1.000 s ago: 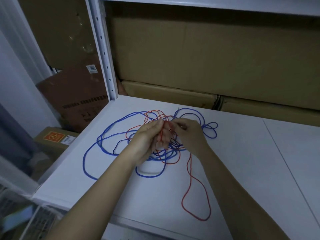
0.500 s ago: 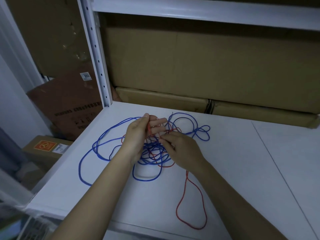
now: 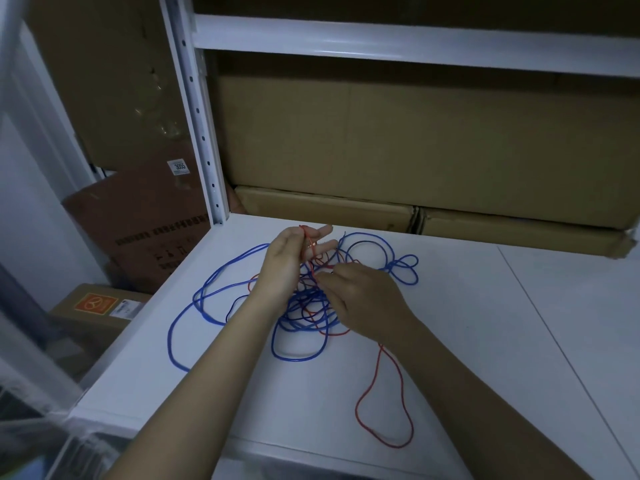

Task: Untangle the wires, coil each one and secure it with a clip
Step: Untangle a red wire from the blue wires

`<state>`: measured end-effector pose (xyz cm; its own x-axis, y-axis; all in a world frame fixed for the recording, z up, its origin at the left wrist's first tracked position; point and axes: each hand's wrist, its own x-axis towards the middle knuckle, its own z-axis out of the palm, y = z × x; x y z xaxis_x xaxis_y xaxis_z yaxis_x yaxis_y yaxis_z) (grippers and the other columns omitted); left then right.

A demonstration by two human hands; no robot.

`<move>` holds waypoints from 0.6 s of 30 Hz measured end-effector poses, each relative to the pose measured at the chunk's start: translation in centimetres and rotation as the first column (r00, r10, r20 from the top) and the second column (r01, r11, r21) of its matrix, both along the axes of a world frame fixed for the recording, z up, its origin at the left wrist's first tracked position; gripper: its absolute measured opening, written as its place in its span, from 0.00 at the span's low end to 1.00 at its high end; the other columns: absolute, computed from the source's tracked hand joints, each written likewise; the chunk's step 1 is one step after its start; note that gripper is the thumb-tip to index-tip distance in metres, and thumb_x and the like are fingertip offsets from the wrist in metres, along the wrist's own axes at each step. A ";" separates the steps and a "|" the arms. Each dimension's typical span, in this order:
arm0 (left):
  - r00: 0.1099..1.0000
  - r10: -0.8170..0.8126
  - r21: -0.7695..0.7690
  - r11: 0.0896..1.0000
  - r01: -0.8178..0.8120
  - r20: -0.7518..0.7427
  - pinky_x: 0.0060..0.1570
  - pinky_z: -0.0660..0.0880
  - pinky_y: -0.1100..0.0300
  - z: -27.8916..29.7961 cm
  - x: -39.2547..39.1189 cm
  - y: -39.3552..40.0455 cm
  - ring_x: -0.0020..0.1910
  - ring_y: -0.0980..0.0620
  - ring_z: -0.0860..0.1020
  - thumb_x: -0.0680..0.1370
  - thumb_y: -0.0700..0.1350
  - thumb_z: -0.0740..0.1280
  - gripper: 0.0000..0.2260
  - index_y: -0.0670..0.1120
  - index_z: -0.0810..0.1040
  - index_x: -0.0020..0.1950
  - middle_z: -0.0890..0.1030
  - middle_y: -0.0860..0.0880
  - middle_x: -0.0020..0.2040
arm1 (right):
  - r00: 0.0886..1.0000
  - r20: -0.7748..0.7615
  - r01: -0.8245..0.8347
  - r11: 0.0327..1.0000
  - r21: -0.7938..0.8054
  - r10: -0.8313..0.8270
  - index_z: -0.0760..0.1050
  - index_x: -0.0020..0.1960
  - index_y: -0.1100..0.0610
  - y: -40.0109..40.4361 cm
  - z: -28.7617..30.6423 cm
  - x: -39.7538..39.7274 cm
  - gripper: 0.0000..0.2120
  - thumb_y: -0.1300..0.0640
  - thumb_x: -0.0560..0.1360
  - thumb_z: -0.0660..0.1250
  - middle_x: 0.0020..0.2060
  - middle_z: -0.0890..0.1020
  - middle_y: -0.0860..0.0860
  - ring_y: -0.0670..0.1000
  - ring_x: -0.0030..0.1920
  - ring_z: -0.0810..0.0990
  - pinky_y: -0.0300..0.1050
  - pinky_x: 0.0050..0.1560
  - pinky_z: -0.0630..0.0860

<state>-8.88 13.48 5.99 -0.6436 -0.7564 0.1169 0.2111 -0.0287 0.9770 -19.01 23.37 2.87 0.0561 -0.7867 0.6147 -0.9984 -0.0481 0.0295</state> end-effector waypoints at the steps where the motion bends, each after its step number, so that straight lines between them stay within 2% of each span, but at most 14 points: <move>1: 0.999 0.013 -0.085 0.996 -0.009 0.046 0.50 0.76 0.65 -0.2 0.1 -0.1 0.50 0.53 0.83 0.84 0.42 0.49 0.13 0.42 0.72 0.50 0.82 0.46 0.57 | 1.000 -0.019 -0.008 1.000 -0.024 0.007 0.82 0.45 0.59 0.1 0.2 -0.2 0.07 0.65 0.67 0.73 0.31 0.79 0.52 0.53 0.30 0.78 0.38 0.26 0.67; 2: 0.995 0.030 -0.188 0.982 -0.011 0.096 0.60 0.73 0.60 -0.4 0.3 -0.2 0.50 0.54 0.83 0.85 0.44 0.49 0.14 0.44 0.73 0.50 0.84 0.49 0.55 | 0.999 -0.035 -0.017 0.999 -0.046 0.015 0.82 0.45 0.59 0.3 0.5 -0.3 0.08 0.65 0.67 0.74 0.32 0.80 0.52 0.53 0.30 0.77 0.38 0.27 0.67; 3: 0.988 0.043 -0.295 0.955 0.003 0.149 0.71 0.62 0.53 -0.7 0.5 -0.4 0.51 0.57 0.82 0.85 0.46 0.49 0.14 0.47 0.73 0.49 0.85 0.54 0.51 | 0.998 -0.051 -0.029 0.998 -0.064 0.026 0.82 0.46 0.59 0.6 0.8 -0.5 0.08 0.65 0.67 0.74 0.34 0.80 0.52 0.52 0.31 0.77 0.38 0.28 0.67; 4: 0.977 0.058 -0.386 0.922 0.026 0.206 0.75 0.48 0.51 -0.9 0.6 -0.4 0.52 0.61 0.80 0.85 0.46 0.48 0.15 0.50 0.73 0.49 0.84 0.58 0.47 | 0.997 -0.074 -0.040 0.996 -0.078 0.035 0.82 0.47 0.59 0.8 1.0 -0.6 0.09 0.65 0.67 0.75 0.35 0.80 0.51 0.51 0.32 0.77 0.37 0.28 0.65; 5: 0.963 0.082 -0.464 0.884 0.048 0.256 0.74 0.39 0.51 -1.0 0.7 -0.3 0.54 0.66 0.78 0.85 0.47 0.48 0.15 0.52 0.73 0.49 0.83 0.60 0.45 | 0.992 -0.116 -0.054 0.994 -0.096 0.043 0.82 0.47 0.59 1.0 1.3 -0.7 0.09 0.65 0.67 0.75 0.35 0.80 0.51 0.50 0.33 0.77 0.37 0.29 0.64; 7: 0.941 0.106 -0.566 0.818 0.102 0.321 0.74 0.34 0.50 -1.1 0.7 -0.1 0.53 0.72 0.74 0.85 0.47 0.48 0.14 0.57 0.72 0.50 0.81 0.61 0.45 | 0.977 -0.206 -0.085 0.987 -0.134 0.056 0.82 0.47 0.58 1.2 1.9 -0.8 0.06 0.63 0.70 0.73 0.35 0.80 0.51 0.51 0.33 0.77 0.37 0.30 0.66; 9: 0.931 0.070 -0.551 0.821 0.150 0.358 0.75 0.40 0.51 -1.2 0.9 0.3 0.51 0.71 0.74 0.85 0.48 0.49 0.13 0.57 0.72 0.51 0.81 0.58 0.42 | 0.969 -0.240 -0.112 0.970 -0.218 0.058 0.81 0.45 0.58 1.1 2.6 -1.5 0.03 0.59 0.74 0.70 0.35 0.79 0.52 0.52 0.33 0.77 0.41 0.29 0.72; 10: 0.937 0.020 -0.512 0.842 0.172 0.348 0.75 0.49 0.54 -1.1 1.1 0.6 0.49 0.69 0.75 0.85 0.48 0.50 0.13 0.55 0.73 0.52 0.81 0.56 0.40 | 0.972 -0.230 -0.107 0.956 -0.274 0.043 0.81 0.44 0.58 1.0 3.1 -1.9 0.06 0.56 0.75 0.69 0.34 0.79 0.52 0.52 0.33 0.77 0.43 0.29 0.72; 12: 0.953 -0.085 -0.430 0.878 0.209 0.291 0.60 0.65 0.69 -0.7 1.5 1.3 0.42 0.65 0.77 0.84 0.48 0.51 0.14 0.51 0.76 0.51 0.81 0.53 0.34 | 0.982 -0.186 -0.105 0.934 -0.342 0.042 0.79 0.42 0.56 0.7 3.7 -3.0 0.08 0.52 0.75 0.70 0.35 0.79 0.51 0.50 0.35 0.76 0.42 0.31 0.71; 13: 0.955 -0.119 -0.406 0.885 0.226 0.273 0.51 0.68 0.74 -0.3 1.8 1.7 0.38 0.64 0.77 0.84 0.47 0.51 0.14 0.50 0.76 0.49 0.81 0.54 0.32 | 0.991 -0.117 -0.102 0.936 -0.337 0.066 0.79 0.43 0.56 0.6 4.0 -3.3 0.06 0.53 0.75 0.70 0.36 0.80 0.50 0.47 0.37 0.75 0.41 0.33 0.71; 14: 0.953 -0.139 -0.395 0.887 0.240 0.268 0.46 0.68 0.75 -0.1 2.0 2.0 0.36 0.62 0.76 0.84 0.46 0.51 0.15 0.50 0.76 0.47 0.80 0.56 0.30 | 0.994 0.043 -0.087 0.954 -0.288 0.103 0.81 0.45 0.56 0.5 4.1 -3.4 0.04 0.55 0.75 0.70 0.38 0.80 0.49 0.43 0.38 0.75 0.40 0.35 0.72; 15: 0.952 -0.160 -0.381 0.889 0.254 0.261 0.45 0.69 0.73 0.2 2.2 2.1 0.35 0.58 0.75 0.84 0.45 0.51 0.15 0.50 0.76 0.46 0.79 0.57 0.29 | 0.955 0.265 -0.071 0.973 -0.220 0.130 0.83 0.49 0.56 0.5 4.3 -3.3 0.05 0.57 0.75 0.69 0.41 0.80 0.48 0.40 0.40 0.75 0.37 0.38 0.72; 17: 0.946 -0.217 -0.334 0.896 0.292 0.242 0.49 0.73 0.61 0.3 2.3 2.0 0.36 0.50 0.72 0.85 0.45 0.51 0.16 0.48 0.75 0.45 0.78 0.57 0.28 | 0.762 0.625 -0.158 0.985 -0.075 0.170 0.83 0.52 0.57 0.4 4.2 -3.1 0.07 0.61 0.76 0.67 0.43 0.82 0.45 0.38 0.43 0.78 0.34 0.45 0.73; 18: 0.942 -0.234 -0.316 0.899 0.304 0.240 0.47 0.73 0.55 0.3 2.3 1.8 0.35 0.50 0.71 0.85 0.46 0.51 0.16 0.47 0.75 0.44 0.77 0.56 0.28 | 0.682 0.711 -0.216 0.976 -0.032 0.174 0.83 0.50 0.57 0.4 4.1 -3.0 0.07 0.62 0.77 0.66 0.42 0.83 0.45 0.39 0.44 0.79 0.34 0.47 0.74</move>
<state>-6.57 15.29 6.27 -0.8530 -0.4856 0.1915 0.0514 0.2869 0.9566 -21.96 23.75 6.97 -0.2219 -0.8391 0.4967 -0.6909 -0.2242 -0.6873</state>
